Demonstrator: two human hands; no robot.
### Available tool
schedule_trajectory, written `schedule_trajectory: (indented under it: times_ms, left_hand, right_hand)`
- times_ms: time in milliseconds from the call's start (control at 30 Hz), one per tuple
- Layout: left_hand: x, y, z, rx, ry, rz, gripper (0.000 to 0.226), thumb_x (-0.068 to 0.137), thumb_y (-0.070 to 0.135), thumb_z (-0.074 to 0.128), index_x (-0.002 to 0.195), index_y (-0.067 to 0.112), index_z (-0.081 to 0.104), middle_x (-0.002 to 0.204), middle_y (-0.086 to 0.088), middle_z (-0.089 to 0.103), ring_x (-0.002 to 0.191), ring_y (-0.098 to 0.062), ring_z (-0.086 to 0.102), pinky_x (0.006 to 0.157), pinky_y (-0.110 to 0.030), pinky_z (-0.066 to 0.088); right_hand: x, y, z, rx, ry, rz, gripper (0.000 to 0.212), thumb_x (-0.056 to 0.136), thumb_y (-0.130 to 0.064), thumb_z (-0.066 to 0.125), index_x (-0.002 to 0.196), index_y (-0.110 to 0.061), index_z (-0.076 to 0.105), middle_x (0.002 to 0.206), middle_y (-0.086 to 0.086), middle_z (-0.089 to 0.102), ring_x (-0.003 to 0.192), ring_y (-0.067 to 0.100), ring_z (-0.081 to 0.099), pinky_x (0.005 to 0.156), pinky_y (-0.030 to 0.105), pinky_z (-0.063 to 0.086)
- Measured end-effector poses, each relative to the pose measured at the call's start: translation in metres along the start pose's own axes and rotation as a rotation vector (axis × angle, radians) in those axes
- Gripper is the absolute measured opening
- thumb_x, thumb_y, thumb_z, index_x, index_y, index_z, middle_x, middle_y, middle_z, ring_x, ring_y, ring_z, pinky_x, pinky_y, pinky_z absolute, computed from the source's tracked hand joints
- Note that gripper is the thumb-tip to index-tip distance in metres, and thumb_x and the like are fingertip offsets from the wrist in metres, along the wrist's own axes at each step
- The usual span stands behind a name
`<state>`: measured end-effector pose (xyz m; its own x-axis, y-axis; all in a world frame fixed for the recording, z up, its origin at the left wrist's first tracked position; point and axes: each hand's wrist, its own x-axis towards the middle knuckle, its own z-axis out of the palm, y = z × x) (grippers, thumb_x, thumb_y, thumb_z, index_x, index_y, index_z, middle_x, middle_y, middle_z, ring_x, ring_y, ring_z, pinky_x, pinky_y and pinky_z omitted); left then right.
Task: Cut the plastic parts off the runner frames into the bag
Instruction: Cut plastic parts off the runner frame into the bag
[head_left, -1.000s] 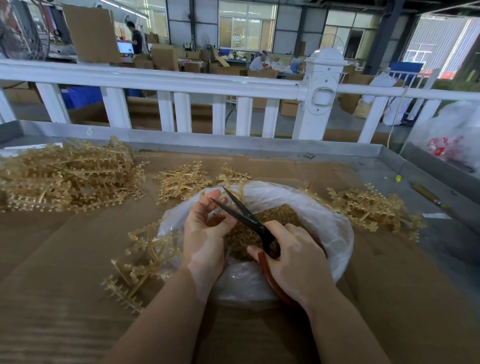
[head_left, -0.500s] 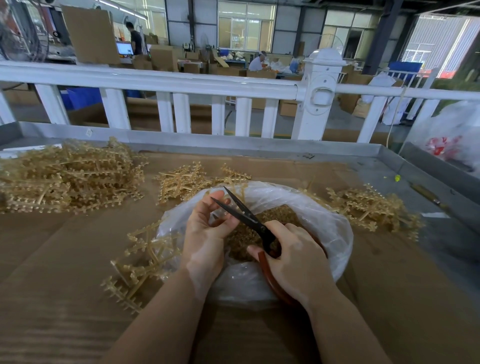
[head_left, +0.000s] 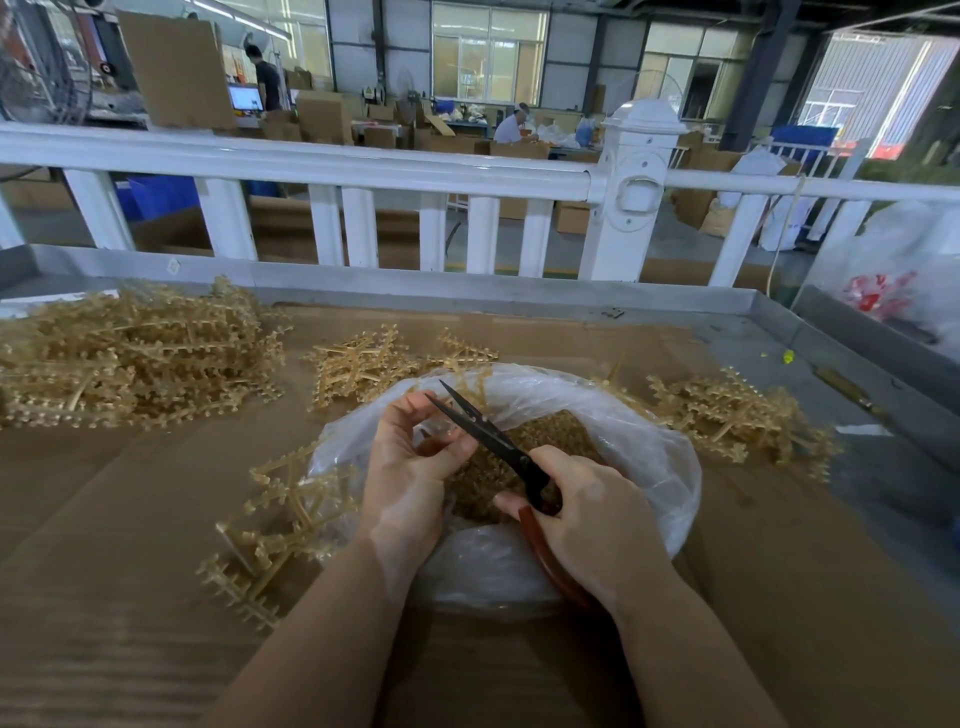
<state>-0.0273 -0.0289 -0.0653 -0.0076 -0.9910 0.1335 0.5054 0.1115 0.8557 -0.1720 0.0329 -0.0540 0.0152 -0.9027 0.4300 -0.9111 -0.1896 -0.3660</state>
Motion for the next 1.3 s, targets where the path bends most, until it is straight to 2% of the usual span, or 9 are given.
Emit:
schedule_trajectory:
  times_ms: [233, 367, 533, 633, 767, 933, 1067, 1300]
  left_hand:
    - [0.000, 0.001, 0.000, 0.023, 0.024, 0.013, 0.047, 0.075, -0.024, 0.057, 0.100, 0.016, 0.053, 0.097, -0.006, 0.062, 0.081, -0.016, 0.056, 0.072, -0.022, 0.054]
    - [-0.002, 0.005, 0.001, 0.006, 0.017, 0.002, 0.046, 0.074, -0.023, 0.058, 0.100, 0.015, 0.055, 0.100, -0.009, 0.064, 0.087, -0.021, 0.060, 0.080, -0.031, 0.052]
    - [-0.001, 0.012, 0.006, -0.212, 0.065, -0.035, 0.035, 0.080, -0.022, 0.050, 0.089, 0.010, 0.059, 0.074, -0.002, 0.066, 0.076, -0.016, 0.066, 0.070, -0.023, 0.057]
    - [-0.003, 0.013, 0.008, -0.219, 0.092, -0.027, 0.034, 0.082, -0.021, 0.050, 0.090, 0.011, 0.058, 0.079, -0.003, 0.067, 0.079, -0.016, 0.066, 0.072, -0.023, 0.058]
    - [-0.003, 0.014, 0.009, -0.237, 0.099, -0.030, 0.032, 0.082, -0.020, 0.049, 0.090, 0.010, 0.058, 0.078, -0.004, 0.066, 0.073, -0.015, 0.067, 0.064, -0.021, 0.057]
    - [-0.003, 0.015, 0.008, -0.194, 0.060, -0.047, 0.030, 0.084, -0.020, 0.048, 0.089, 0.009, 0.056, 0.085, -0.008, 0.059, 0.073, -0.015, 0.065, 0.064, -0.019, 0.056]
    - [-0.005, 0.016, 0.008, -0.164, 0.023, -0.068, 0.030, 0.083, -0.020, 0.048, 0.091, 0.007, 0.057, 0.084, -0.009, 0.053, 0.072, -0.014, 0.063, 0.061, -0.018, 0.055]
    - [-0.006, 0.017, 0.008, -0.177, -0.004, -0.064, 0.030, 0.082, -0.020, 0.048, 0.089, 0.008, 0.057, 0.079, -0.005, 0.057, 0.065, -0.009, 0.066, 0.059, -0.017, 0.054]
  right_hand:
    - [0.001, 0.001, -0.001, 0.002, -0.017, -0.003, 0.039, 0.081, -0.061, 0.054, 0.104, -0.030, 0.061, 0.083, -0.008, 0.064, 0.078, 0.011, 0.058, 0.066, 0.024, 0.045]
    - [0.000, 0.000, -0.001, -0.003, -0.006, -0.003, 0.037, 0.080, -0.061, 0.055, 0.101, -0.030, 0.060, 0.080, -0.009, 0.063, 0.075, 0.010, 0.057, 0.063, 0.024, 0.044]
    - [0.000, 0.000, 0.000, -0.009, -0.004, -0.006, 0.032, 0.080, -0.061, 0.056, 0.091, -0.031, 0.057, 0.068, -0.013, 0.049, 0.064, 0.007, 0.046, 0.052, 0.016, 0.027]
    - [-0.001, 0.001, 0.000, -0.015, 0.003, -0.011, 0.033, 0.079, -0.062, 0.055, 0.091, -0.032, 0.057, 0.068, -0.015, 0.047, 0.062, 0.005, 0.043, 0.051, 0.009, 0.023]
    - [-0.001, 0.001, 0.001, -0.013, 0.022, -0.034, 0.035, 0.078, -0.063, 0.052, 0.091, -0.032, 0.058, 0.069, -0.016, 0.048, 0.062, 0.003, 0.044, 0.054, 0.009, 0.024]
    - [-0.002, 0.001, -0.001, -0.039, 0.055, -0.042, 0.034, 0.078, -0.062, 0.054, 0.092, -0.031, 0.060, 0.069, -0.016, 0.051, 0.063, 0.002, 0.044, 0.056, 0.005, 0.022]
    - [-0.002, 0.000, 0.000, -0.057, 0.046, -0.032, 0.040, 0.078, -0.066, 0.044, 0.095, -0.033, 0.058, 0.074, -0.014, 0.056, 0.069, 0.005, 0.051, 0.057, 0.006, 0.022]
    - [-0.001, 0.001, 0.003, -0.074, 0.031, -0.029, 0.045, 0.077, -0.067, 0.038, 0.099, -0.032, 0.057, 0.080, -0.012, 0.058, 0.077, 0.009, 0.054, 0.063, 0.018, 0.037]
